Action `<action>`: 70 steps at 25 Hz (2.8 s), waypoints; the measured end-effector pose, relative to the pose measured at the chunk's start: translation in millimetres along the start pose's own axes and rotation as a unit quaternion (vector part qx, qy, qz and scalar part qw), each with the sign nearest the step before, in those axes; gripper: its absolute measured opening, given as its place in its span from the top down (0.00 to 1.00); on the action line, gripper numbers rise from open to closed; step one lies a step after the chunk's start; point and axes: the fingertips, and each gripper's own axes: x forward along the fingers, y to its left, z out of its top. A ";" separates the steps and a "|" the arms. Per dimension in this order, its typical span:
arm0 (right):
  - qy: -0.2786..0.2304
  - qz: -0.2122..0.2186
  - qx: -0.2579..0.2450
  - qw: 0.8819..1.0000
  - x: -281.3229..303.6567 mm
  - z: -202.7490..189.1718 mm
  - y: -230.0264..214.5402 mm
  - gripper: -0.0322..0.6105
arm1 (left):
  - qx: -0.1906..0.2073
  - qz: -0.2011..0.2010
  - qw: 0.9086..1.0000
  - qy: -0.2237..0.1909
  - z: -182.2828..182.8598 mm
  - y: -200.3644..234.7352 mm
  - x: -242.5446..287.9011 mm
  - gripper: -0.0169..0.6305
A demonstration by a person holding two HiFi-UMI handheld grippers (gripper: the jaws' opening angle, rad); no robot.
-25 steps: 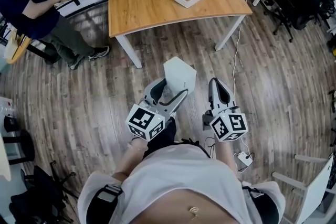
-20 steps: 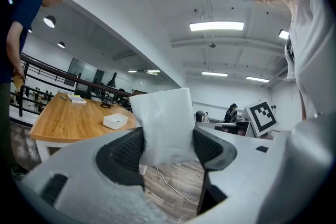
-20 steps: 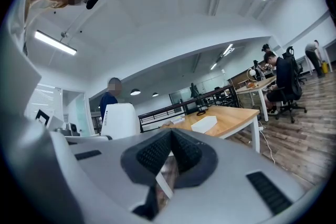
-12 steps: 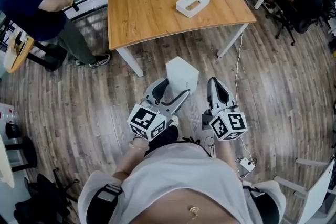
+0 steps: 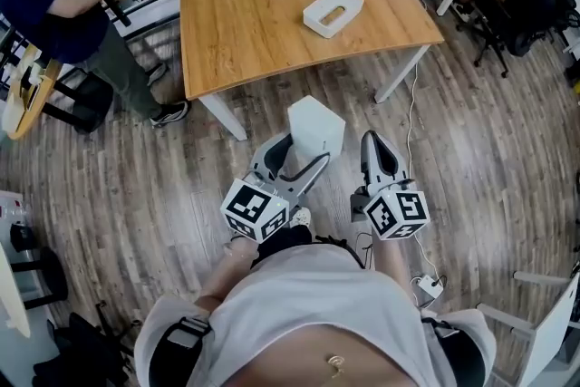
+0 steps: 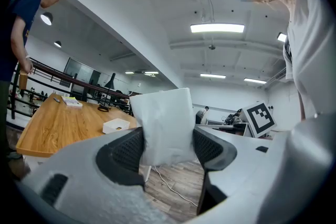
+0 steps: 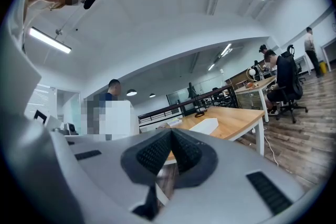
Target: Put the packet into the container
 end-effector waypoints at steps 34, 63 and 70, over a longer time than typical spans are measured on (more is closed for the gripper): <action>-0.006 -0.028 -0.010 1.000 88.3 23.8 -53.3 0.93 | -0.005 0.010 1.000 0.003 20.3 82.1 80.7 0.52; 0.010 0.003 0.001 1.000 285.0 71.2 -142.0 0.93 | -0.005 0.032 0.999 0.017 59.3 221.3 245.4 0.52; 0.014 0.013 0.000 1.000 314.5 69.5 -157.2 0.93 | 0.008 0.033 0.999 0.026 56.8 245.8 273.8 0.52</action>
